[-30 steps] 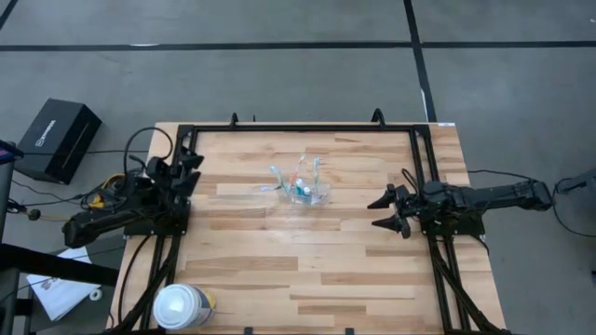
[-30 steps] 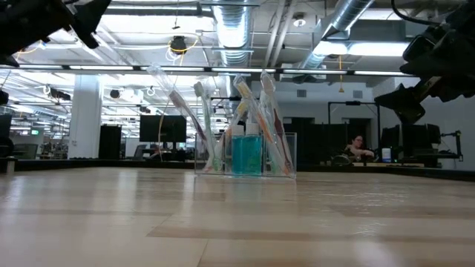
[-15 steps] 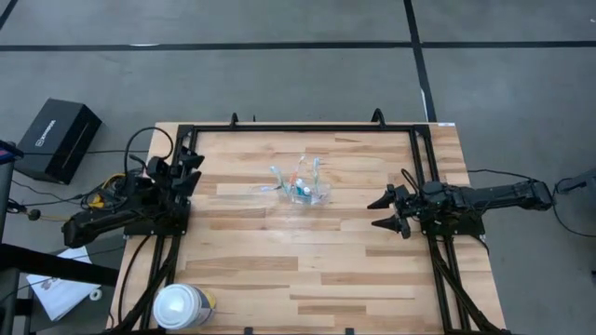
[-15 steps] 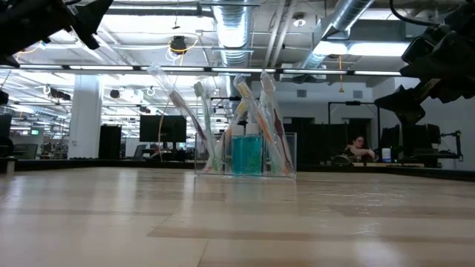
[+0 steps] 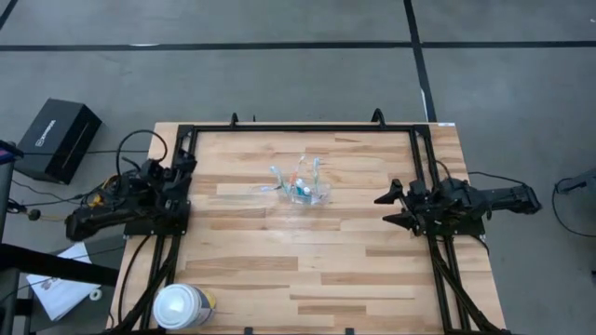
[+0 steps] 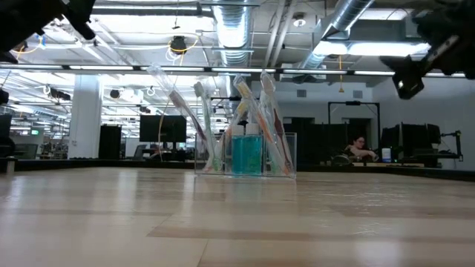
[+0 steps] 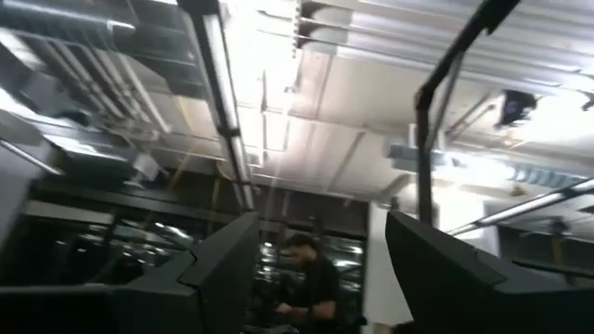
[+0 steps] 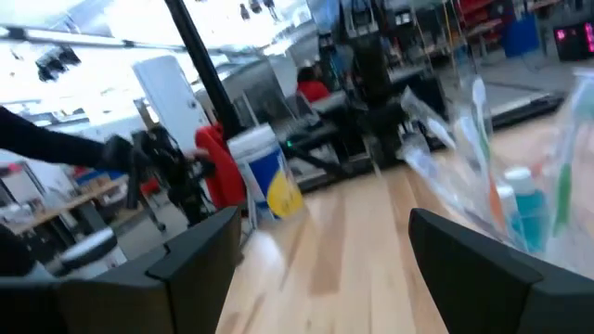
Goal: Pick & Place toothbrushing station
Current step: Return to Home Position
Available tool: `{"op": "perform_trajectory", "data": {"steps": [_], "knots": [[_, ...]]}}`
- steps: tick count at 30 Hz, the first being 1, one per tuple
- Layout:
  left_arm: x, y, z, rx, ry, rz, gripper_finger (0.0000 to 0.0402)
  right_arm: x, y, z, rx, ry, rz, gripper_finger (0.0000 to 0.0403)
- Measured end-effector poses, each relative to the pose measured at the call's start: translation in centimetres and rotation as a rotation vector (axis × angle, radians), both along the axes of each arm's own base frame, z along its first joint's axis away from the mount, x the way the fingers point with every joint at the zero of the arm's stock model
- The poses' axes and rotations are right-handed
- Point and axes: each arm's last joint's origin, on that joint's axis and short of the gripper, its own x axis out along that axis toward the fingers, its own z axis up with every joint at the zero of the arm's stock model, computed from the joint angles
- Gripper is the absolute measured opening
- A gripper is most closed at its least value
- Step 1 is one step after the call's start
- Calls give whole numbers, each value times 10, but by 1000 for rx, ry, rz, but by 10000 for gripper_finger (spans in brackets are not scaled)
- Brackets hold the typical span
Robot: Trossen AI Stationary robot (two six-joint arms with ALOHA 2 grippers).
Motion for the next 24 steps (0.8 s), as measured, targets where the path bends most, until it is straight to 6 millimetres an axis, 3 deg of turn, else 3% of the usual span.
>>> {"op": "perform_trajectory", "data": {"steps": [11,24], "knots": [[1,-11,0,4,-1,-164,232,0,0,0,0,-3,-2,302],[2,-15,0,4,-1,-216,232,1,-1,0,-1,7,-10,302]]}}
